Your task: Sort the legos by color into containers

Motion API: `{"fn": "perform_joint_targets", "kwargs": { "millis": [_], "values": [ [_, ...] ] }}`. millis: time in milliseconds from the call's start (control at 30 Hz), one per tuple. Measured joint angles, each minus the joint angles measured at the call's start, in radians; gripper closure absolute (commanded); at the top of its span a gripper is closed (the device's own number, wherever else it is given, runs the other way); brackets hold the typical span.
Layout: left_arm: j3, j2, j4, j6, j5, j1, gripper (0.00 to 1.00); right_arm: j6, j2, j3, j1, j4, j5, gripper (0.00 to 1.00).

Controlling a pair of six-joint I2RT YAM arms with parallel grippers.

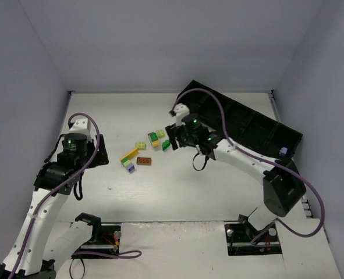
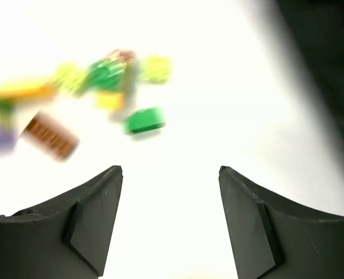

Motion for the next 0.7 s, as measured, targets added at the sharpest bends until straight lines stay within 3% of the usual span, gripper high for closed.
{"fn": "perform_joint_targets", "kwargs": {
  "millis": [267,700],
  "values": [
    [0.000,-0.002,0.006,0.000,0.000,0.000,0.27,-0.161,0.271,0.069,0.185,0.003,-0.179,0.36],
    [0.000,-0.037,-0.005,0.000,0.000,0.000,0.27,-0.278,0.558,0.314,0.230,0.000,-0.284,0.31]
  ]
}}
